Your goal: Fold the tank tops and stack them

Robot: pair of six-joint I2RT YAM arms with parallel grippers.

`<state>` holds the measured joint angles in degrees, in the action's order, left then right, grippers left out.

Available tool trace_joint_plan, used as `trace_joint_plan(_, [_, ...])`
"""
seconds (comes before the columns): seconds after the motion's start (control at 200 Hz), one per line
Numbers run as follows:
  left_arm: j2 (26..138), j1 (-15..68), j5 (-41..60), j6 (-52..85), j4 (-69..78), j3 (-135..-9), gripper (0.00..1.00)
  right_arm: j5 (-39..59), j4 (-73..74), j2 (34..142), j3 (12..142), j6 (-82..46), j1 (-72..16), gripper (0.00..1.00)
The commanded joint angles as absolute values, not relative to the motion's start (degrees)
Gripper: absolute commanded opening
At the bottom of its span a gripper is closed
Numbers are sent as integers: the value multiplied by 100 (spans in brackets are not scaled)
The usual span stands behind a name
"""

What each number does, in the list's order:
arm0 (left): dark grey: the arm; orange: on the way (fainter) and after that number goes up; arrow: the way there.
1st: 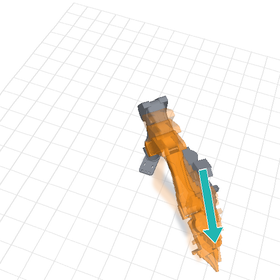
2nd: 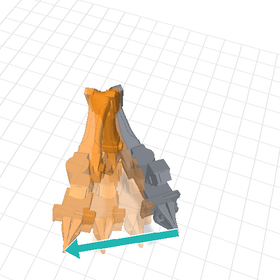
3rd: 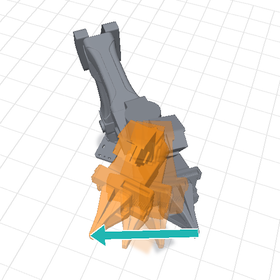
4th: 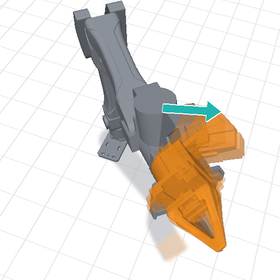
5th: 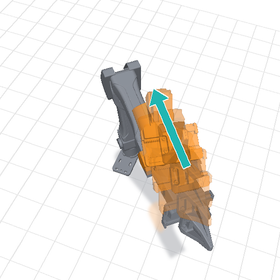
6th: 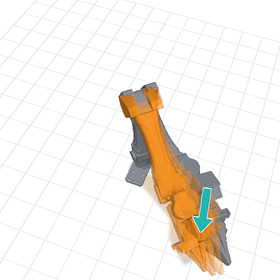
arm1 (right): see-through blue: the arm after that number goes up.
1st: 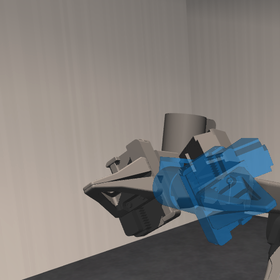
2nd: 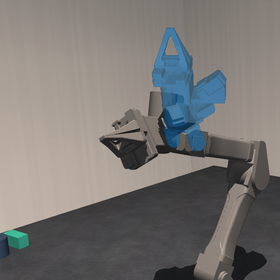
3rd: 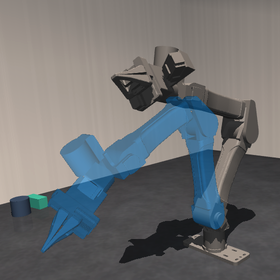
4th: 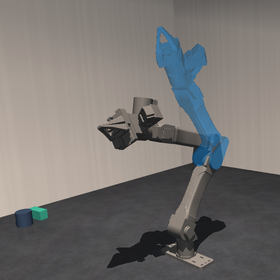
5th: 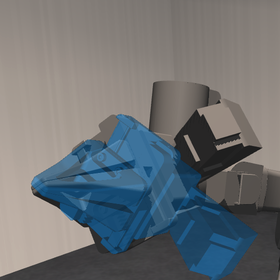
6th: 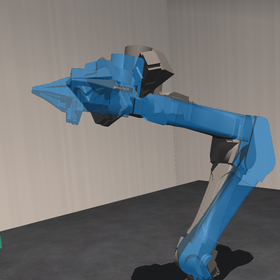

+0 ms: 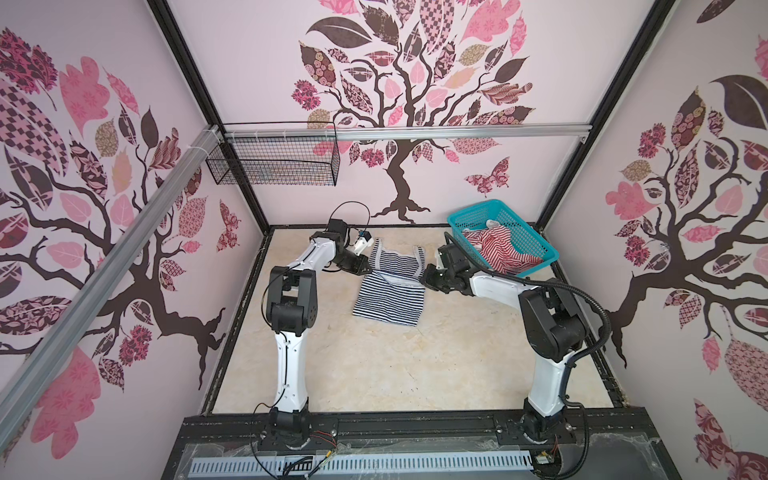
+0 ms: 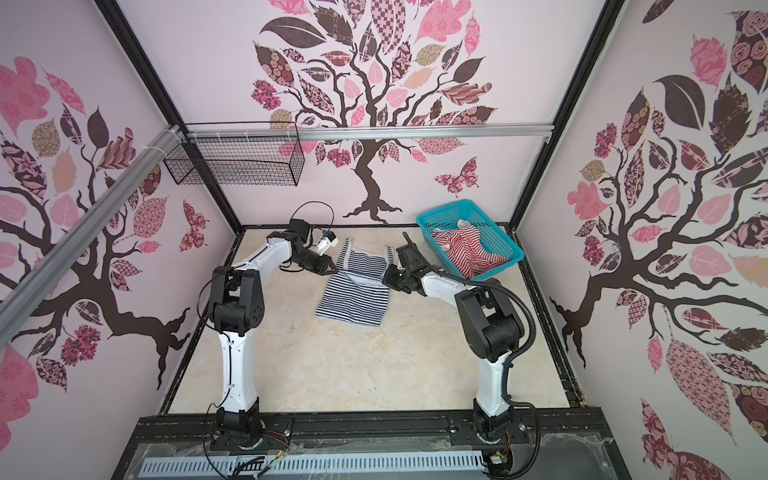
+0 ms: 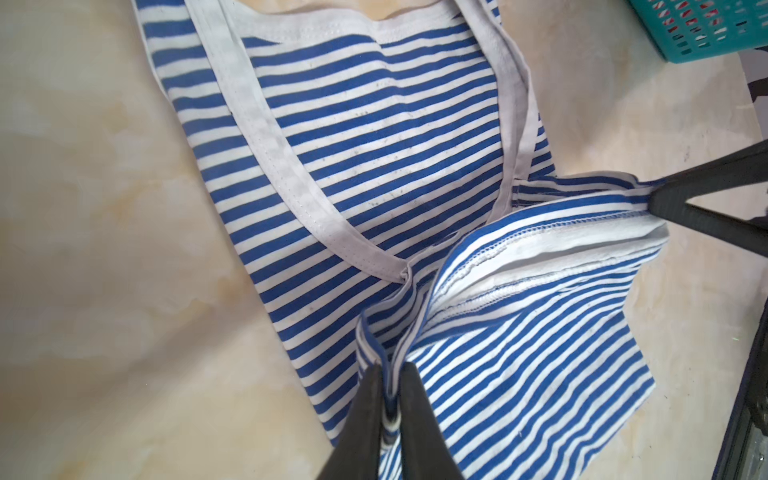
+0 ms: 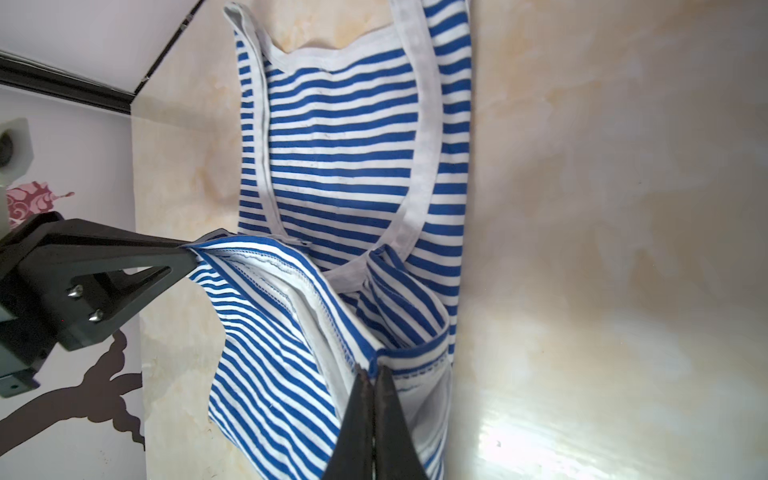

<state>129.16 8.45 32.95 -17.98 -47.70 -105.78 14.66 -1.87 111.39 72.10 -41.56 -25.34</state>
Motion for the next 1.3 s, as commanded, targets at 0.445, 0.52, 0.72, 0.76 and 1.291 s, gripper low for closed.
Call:
trace_joint_plan(0.445, [11541, 679, 2281, -1768, -3769, -8805, 37, 1507, -49, 10250, 6441, -4146, -2476, 56])
trace_joint_plan(0.52, [11242, 709, 2386, -1918, -3629, -8320, 36, 1485, 85, 10011, 6168, -4157, -2595, 47])
trace_joint_plan(0.72, [11608, 925, 2851, -1939, -3960, -8843, 31, 1709, 52, 10488, 6583, -4213, -2672, 17])
trace_joint_plan(0.76, [11803, 961, 2935, -1873, -4006, -9057, 28, 1731, -23, 10669, 6771, -4235, -2674, 12])
trace_joint_plan(1.291, [13576, 1191, 1513, -1225, -4539, -11332, 25, 1315, -902, 12359, 8564, -4249, -2639, 18])
